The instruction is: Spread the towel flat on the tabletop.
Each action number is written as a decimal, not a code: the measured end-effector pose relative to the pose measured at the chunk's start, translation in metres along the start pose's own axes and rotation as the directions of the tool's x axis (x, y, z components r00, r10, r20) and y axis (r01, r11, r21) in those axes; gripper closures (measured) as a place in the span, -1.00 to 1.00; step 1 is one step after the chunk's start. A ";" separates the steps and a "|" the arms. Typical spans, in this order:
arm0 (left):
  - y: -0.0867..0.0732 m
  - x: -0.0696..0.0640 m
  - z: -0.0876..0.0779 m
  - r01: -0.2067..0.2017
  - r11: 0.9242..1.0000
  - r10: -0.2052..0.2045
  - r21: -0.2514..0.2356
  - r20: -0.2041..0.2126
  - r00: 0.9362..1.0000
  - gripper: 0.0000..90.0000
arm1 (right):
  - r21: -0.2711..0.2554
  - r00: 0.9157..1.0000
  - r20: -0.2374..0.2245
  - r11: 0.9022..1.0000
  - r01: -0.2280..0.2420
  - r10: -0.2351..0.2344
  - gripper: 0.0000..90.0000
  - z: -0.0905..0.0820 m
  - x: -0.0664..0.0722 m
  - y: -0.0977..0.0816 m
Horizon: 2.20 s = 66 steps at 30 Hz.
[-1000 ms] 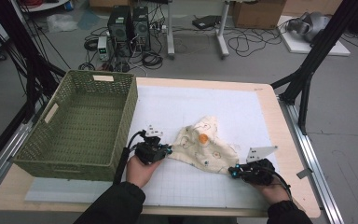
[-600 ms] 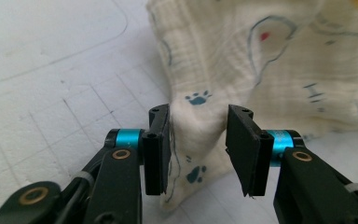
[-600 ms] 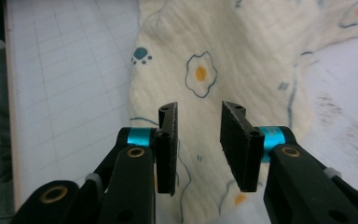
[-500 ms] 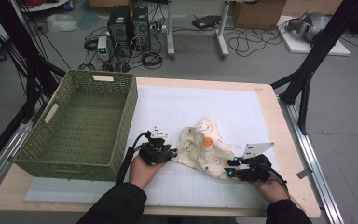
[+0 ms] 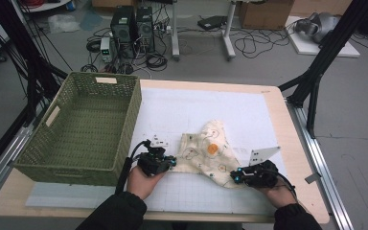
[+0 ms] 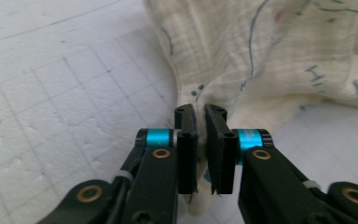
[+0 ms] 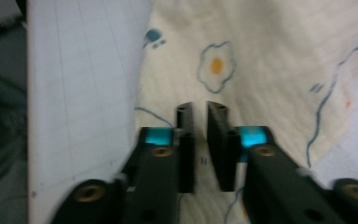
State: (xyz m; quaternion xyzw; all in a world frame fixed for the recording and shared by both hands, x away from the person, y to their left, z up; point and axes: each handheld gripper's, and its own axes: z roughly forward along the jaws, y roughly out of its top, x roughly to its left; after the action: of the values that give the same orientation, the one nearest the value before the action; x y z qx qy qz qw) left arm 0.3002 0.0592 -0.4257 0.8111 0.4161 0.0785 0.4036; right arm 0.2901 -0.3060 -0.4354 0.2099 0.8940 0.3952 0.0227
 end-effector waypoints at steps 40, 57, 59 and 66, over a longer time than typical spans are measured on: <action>0.011 0.004 0.028 0.006 1.000 -0.006 0.016 -0.045 0.999 0.94 | -0.024 0.947 0.277 0.987 -0.159 0.160 0.91 -0.004 -0.082 0.035; 0.031 0.010 0.034 0.017 0.997 -0.020 -0.071 -0.035 0.999 0.42 | -0.027 0.986 0.147 0.997 -0.071 0.074 0.27 -0.003 -0.039 0.020; 0.028 0.011 0.042 -0.003 1.000 0.001 -0.027 -0.054 0.999 0.50 | 0.001 0.989 0.130 0.998 -0.064 0.063 0.29 0.003 -0.036 0.018; 0.025 0.011 0.043 -0.031 0.999 0.033 0.020 -0.088 0.996 0.97 | 0.027 0.996 0.087 0.999 -0.029 0.026 0.94 0.015 -0.031 0.012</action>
State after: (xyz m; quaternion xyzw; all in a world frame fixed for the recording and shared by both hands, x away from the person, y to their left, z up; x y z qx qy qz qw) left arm 0.3426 0.0340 -0.4391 0.8171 0.4211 0.1169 0.3759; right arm 0.3259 -0.3009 -0.4407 0.2393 0.8948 0.3732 0.0531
